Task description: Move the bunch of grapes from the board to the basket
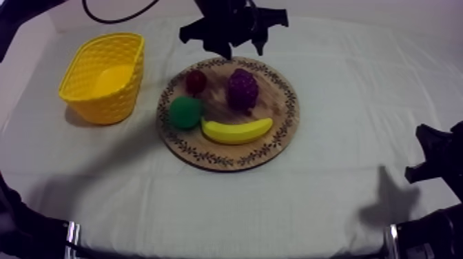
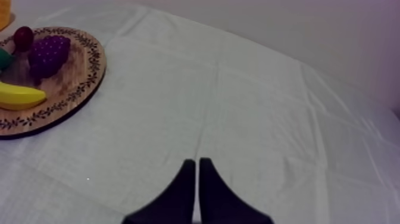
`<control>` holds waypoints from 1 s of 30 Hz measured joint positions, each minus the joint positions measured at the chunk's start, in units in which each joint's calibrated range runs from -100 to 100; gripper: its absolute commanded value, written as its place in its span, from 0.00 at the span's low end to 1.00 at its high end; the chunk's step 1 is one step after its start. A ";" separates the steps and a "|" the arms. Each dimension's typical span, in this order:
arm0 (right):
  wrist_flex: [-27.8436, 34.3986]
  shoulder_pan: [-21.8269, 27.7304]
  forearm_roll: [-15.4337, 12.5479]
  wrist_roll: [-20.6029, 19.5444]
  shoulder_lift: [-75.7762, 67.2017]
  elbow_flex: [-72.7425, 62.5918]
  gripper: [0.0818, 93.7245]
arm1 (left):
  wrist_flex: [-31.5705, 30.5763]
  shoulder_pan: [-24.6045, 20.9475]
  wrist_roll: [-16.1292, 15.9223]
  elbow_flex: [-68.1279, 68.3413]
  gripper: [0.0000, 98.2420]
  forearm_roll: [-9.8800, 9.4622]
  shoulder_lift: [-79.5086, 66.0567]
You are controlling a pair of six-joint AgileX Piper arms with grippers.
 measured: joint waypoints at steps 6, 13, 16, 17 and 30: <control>0.00 0.00 0.00 0.00 0.00 0.00 0.00 | -1.39 0.00 -0.22 0.19 0.77 0.10 0.11; 0.00 0.00 0.00 0.00 0.00 0.00 0.00 | -2.34 -0.04 -0.68 0.50 0.77 0.15 1.10; 0.00 0.00 0.00 0.00 0.00 0.00 0.00 | -2.70 -0.25 -0.68 0.92 0.77 0.27 1.82; 0.00 0.00 0.00 0.00 0.00 0.00 0.00 | -2.79 -0.28 -0.65 1.12 0.77 0.34 1.97; 0.00 0.00 0.00 0.00 0.00 0.00 0.00 | -6.79 -1.60 -1.89 1.68 0.77 1.18 7.61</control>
